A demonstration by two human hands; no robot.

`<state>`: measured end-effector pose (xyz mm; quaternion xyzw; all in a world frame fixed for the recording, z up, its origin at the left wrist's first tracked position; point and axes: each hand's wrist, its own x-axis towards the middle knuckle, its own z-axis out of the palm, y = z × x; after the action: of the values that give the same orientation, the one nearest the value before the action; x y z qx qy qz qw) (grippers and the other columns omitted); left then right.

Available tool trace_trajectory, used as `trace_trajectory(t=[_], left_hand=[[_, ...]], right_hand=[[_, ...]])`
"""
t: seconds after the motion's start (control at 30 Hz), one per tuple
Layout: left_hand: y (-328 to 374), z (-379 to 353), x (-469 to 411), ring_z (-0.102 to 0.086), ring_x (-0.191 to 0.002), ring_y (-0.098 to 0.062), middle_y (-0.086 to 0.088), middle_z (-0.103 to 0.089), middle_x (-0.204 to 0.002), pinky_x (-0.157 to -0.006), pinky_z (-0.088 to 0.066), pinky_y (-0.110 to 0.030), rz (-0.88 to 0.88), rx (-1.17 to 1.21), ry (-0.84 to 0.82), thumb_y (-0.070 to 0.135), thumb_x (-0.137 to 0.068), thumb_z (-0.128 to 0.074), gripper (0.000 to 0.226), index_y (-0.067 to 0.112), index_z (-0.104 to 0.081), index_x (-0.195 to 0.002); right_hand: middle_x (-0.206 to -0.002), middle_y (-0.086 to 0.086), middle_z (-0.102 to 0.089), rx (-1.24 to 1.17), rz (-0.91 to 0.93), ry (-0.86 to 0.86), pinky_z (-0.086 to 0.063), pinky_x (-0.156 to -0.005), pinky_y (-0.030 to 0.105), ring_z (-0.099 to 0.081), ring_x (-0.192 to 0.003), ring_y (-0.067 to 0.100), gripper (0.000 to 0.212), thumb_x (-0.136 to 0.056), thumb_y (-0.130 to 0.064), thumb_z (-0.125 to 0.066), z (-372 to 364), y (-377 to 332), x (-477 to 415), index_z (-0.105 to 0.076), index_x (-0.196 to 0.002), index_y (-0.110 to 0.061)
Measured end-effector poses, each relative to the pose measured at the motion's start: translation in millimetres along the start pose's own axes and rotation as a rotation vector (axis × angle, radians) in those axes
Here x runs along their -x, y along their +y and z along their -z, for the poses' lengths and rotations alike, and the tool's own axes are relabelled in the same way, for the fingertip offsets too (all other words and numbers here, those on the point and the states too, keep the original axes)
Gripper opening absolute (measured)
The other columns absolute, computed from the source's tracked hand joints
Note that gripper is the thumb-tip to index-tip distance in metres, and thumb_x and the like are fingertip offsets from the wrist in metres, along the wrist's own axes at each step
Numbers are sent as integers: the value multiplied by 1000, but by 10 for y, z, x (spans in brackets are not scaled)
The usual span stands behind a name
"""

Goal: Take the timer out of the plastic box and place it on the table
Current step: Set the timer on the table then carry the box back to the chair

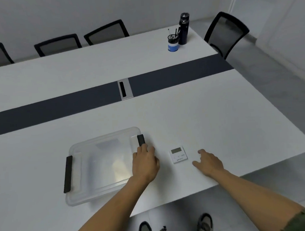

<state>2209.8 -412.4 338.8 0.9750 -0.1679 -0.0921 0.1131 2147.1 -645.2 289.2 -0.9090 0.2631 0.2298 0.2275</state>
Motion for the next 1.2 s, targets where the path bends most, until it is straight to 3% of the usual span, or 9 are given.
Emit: trace_trajectory(t=[0.17, 0.23, 0.4, 0.5, 0.6, 0.77, 0.87, 1.03, 1.2], left_hand=[[151, -188, 75, -45, -125, -32, -13, -44, -140, -76, -46, -36, 105, -17, 30, 12, -87, -48, 30, 7, -59, -114], [183, -212, 118, -45, -127, -31, -13, -45, -140, -71, -46, -34, 113, -2, 51, 10, -86, -49, 29, 6, -60, -113], [134, -227, 125, -60, -102, -30, -9, -62, -114, -62, -41, -31, 91, 21, 128, 4, -77, -60, 23, 6, -66, -99], [104, -210, 9, -64, -82, -28, -5, -66, -93, -66, -47, -33, 81, -12, 185, 5, -70, -65, 20, 10, -68, -89], [163, -142, -308, -64, -77, -27, -4, -66, -83, -72, -51, -36, 90, -11, 184, 7, -69, -64, 18, 11, -69, -87], [463, -181, -1025, -58, -95, -29, -8, -63, -106, -81, -47, -38, 57, 69, 18, 15, -87, -50, 28, 9, -64, -110], [728, -302, -1444, -50, -108, -27, -7, -54, -121, -88, -40, -33, 4, 23, -138, 20, -92, -43, 33, 11, -54, -122], [1141, -526, -1893, -46, -115, -30, -11, -47, -128, -92, -39, -36, -8, -5, -338, 19, -91, -43, 37, 9, -46, -127], [1522, -791, -2269, -44, -117, -29, -11, -44, -130, -92, -40, -36, 34, 22, -407, 18, -88, -49, 39, 10, -45, -126]], right_hand=[[-126, 10, -54, 60, 119, -57, -48, -82, 36, -58, -110, 30, 68, -80, -54, -64, -50, -204, -285, -44, -129, -12], [-126, 11, -50, 75, 125, -61, -46, -82, 36, -56, -111, 31, 79, -74, -62, -66, -138, -326, -357, -42, -129, -10], [-129, 10, -44, 202, 99, -26, -44, -85, 34, -48, -116, 27, 106, -63, -78, -64, -387, -513, -532, -35, -136, -6], [-129, 9, -44, 222, 124, -2, -43, -88, 33, -46, -116, 26, 97, -65, -70, -67, -410, -493, -652, -37, -132, -6], [-128, 10, -46, 265, 133, -13, -42, -96, 33, -47, -117, 27, 85, -69, -57, -70, -212, -374, -860, -40, -130, -7], [-121, 8, -49, 312, 97, -7, -42, -90, 31, -47, -112, 25, 69, -68, -46, -72, 394, -63, -1285, -49, -123, -12], [-128, 7, -46, 229, 44, 35, -44, -89, 32, -46, -117, 27, 73, -70, -38, -74, 847, 152, -1570, -45, -132, -14], [-137, 10, -38, 146, -7, 89, -48, -87, 34, -52, -118, 29, 82, -75, -25, -74, 1585, 439, -2007, -34, -146, -15], [-139, 13, -36, 148, 15, 100, -48, -93, 37, -53, -119, 33, 87, -74, -24, -78, 2051, 577, -2522, -32, -147, -11]])
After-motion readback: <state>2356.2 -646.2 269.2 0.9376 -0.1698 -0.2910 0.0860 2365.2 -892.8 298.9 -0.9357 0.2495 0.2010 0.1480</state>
